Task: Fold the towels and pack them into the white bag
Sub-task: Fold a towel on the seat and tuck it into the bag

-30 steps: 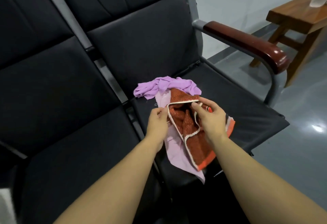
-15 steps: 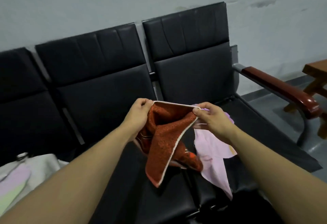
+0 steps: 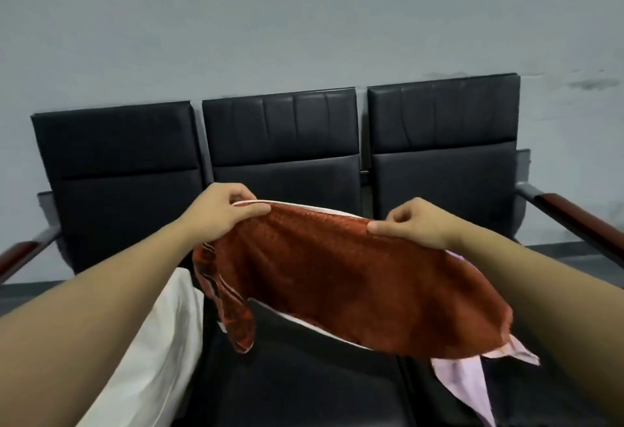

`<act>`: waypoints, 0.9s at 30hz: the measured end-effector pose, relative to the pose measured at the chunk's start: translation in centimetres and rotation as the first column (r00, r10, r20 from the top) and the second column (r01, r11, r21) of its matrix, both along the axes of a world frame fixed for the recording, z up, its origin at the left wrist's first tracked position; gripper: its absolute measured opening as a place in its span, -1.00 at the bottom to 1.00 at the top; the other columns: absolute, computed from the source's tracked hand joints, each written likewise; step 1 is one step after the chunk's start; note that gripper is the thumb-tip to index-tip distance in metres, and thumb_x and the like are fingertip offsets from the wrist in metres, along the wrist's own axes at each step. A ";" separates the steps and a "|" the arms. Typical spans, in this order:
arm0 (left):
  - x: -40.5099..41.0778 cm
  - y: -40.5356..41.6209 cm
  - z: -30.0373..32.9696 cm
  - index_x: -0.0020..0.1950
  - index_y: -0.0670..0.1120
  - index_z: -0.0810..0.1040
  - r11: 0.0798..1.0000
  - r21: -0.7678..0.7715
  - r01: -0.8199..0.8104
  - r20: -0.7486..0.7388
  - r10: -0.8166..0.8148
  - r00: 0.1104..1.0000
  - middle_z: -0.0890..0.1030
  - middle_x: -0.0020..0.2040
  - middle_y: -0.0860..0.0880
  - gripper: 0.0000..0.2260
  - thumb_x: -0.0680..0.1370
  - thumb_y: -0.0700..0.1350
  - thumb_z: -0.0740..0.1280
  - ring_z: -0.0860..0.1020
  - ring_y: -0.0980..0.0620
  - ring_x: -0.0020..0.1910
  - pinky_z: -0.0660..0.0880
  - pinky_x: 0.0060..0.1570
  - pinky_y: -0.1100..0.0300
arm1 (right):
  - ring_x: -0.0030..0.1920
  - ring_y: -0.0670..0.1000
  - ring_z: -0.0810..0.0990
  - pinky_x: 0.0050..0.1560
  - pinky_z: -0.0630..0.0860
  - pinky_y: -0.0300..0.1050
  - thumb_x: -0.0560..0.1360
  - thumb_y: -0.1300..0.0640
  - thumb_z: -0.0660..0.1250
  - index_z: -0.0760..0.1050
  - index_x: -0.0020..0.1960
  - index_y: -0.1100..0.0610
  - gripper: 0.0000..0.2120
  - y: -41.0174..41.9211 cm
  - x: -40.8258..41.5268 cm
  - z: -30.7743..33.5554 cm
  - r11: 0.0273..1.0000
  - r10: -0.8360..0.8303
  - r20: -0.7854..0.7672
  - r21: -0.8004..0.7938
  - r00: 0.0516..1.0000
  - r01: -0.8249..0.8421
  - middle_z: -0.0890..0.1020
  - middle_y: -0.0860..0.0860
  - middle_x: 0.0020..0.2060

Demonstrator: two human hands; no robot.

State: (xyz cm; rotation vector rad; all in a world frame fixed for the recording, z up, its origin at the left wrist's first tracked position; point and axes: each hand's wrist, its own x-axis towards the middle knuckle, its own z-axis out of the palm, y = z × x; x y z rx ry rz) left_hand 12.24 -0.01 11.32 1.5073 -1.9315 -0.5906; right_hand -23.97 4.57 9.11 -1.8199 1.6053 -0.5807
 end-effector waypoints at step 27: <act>11.2 5.9 -3.5 -0.53 -0.04 0.41 0.960 0.257 -0.114 0.226 0.055 0.972 0.40 -0.51 0.03 -0.47 0.33 0.35 0.46 0.41 0.13 -0.48 0.35 -0.29 0.16 | -0.42 -0.12 0.48 -0.26 0.42 -0.15 0.28 -0.46 0.41 0.48 -0.47 0.03 -0.44 2.8 -5.0 -1.1 0.993 0.006 -0.321 0.116 0.947 0.033 0.48 -0.06 -0.50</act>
